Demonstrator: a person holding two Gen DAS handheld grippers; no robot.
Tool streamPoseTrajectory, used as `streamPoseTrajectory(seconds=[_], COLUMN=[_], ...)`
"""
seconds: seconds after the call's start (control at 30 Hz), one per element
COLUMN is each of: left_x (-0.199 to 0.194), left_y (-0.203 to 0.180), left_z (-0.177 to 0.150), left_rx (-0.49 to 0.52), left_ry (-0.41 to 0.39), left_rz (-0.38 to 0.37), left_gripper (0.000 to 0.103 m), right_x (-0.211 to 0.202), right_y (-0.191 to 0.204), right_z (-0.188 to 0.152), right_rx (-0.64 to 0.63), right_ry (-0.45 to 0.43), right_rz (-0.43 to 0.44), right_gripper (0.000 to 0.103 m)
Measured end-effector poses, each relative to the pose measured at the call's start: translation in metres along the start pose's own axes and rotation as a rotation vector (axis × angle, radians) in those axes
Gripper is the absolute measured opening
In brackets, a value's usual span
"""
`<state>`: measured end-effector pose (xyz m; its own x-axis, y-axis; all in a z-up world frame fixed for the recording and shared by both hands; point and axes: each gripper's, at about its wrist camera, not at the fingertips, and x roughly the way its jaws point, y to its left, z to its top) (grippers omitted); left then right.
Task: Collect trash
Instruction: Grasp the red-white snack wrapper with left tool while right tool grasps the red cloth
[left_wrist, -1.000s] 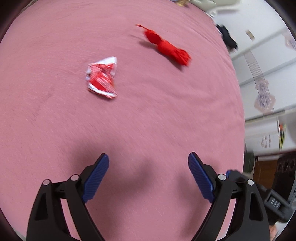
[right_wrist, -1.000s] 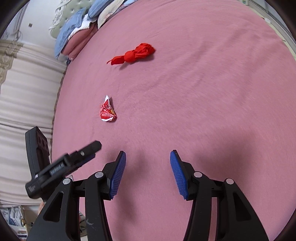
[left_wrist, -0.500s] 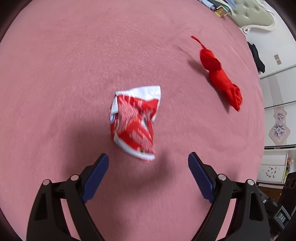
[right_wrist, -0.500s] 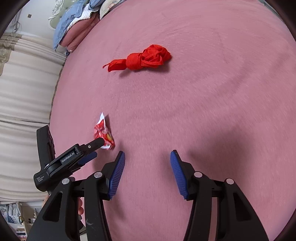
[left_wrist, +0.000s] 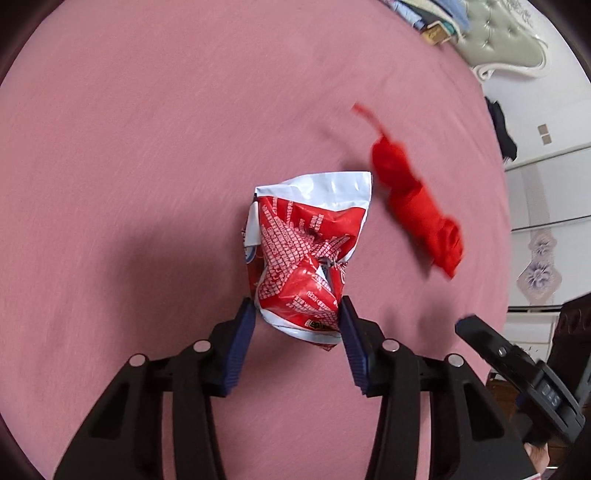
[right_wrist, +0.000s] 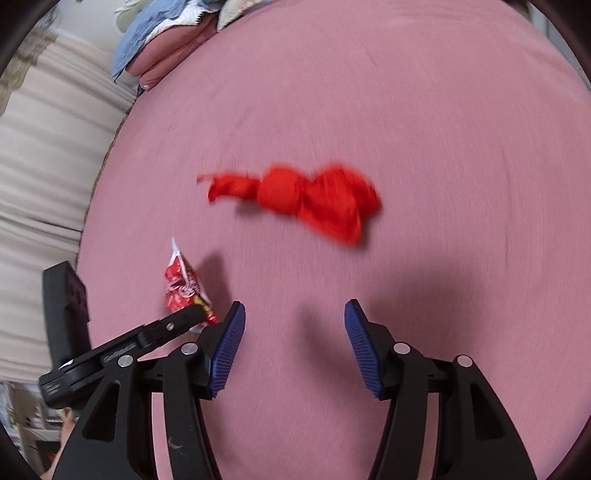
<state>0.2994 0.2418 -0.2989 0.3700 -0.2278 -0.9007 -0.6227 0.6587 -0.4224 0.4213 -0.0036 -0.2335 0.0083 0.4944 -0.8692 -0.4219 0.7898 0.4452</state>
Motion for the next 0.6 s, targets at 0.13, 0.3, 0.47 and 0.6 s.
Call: streamPoseTrajectory(seconds=[0.13, 0.3, 0.47, 0.6], left_x=[-0.001, 0.003, 0.008, 0.020], left_y=[-0.002, 0.004, 0.007, 0.005], left_z=[0.013, 0.015, 0.013, 0.015], left_rx=[-0.017, -0.038, -0.044, -0.060], left_ry=[-0.017, -0.012, 0.007, 0.033], left_rz=[-0.019, -0.031, -0.037, -0.031], left_gripper=[0.046, 0.046, 0.046, 0.046], right_x=[0.006, 0.026, 0.055, 0.077], right_y=[0.013, 0.017, 0.006, 0.009], right_z=[0.034, 0.067, 0.074, 0.061], right_rx=[-0.078, -0.131, -0.101, -0.146], right_ry=[-0.033, -0.041, 0.017, 0.066], right_rz=[-0.030, -0.063, -0.094, -0.178], right_gripper=[0.057, 0.063, 0.064, 0.055])
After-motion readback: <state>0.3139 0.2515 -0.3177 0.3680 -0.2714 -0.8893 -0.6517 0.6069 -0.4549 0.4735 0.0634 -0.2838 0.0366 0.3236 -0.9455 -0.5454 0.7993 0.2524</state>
